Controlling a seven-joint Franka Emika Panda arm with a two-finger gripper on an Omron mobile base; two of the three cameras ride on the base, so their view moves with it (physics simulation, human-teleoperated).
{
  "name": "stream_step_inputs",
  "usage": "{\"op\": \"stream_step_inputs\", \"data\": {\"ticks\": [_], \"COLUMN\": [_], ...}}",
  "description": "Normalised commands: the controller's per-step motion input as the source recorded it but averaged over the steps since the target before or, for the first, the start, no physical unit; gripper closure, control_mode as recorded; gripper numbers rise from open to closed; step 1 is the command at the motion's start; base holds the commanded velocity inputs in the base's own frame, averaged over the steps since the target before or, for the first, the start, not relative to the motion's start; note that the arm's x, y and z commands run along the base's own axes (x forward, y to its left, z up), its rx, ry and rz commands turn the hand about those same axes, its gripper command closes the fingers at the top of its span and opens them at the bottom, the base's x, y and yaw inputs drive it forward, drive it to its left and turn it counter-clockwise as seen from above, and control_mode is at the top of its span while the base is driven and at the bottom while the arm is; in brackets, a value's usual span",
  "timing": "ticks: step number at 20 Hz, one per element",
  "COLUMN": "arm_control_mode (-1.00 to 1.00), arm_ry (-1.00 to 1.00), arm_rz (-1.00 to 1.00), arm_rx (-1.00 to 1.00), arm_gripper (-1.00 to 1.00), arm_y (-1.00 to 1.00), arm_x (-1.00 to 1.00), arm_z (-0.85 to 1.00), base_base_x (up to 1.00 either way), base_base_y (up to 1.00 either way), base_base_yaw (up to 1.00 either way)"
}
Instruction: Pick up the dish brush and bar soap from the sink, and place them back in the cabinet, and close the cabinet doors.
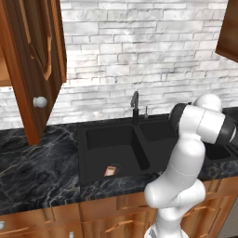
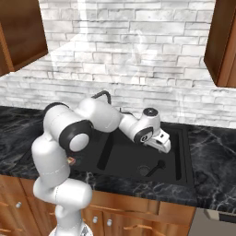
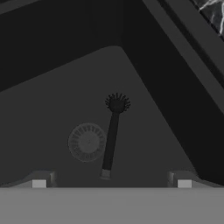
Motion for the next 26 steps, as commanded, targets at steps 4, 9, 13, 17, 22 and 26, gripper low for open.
{"op": "stream_step_inputs", "data": {"ticks": [4,9,13,17,22,26], "arm_control_mode": [-1.0,-1.0,-1.0,-1.0,-1.0,-1.0], "arm_ry": [0.0,0.0,0.0,0.0,0.0,0.0], "arm_rz": [0.0,0.0,0.0,0.0,0.0,0.0], "arm_rx": [0.0,0.0,0.0,0.0,0.0,0.0], "arm_gripper": [-1.0,-1.0,-1.0,-1.0,-1.0,-1.0], "arm_y": [-0.01,0.0,0.0,0.0,0.0,-0.01], "arm_x": [0.0,0.0,0.0,0.02,0.05,0.09], "arm_z": [-0.29,-0.29,-0.24,-0.28,-0.27,-0.24], "base_base_x": [0.0,0.0,0.0,0.0,0.0,0.0], "base_base_y": [0.0,0.0,0.0,0.0,0.0,0.0], "base_base_yaw": [0.0,0.0,0.0,0.0,0.0,0.0]}}
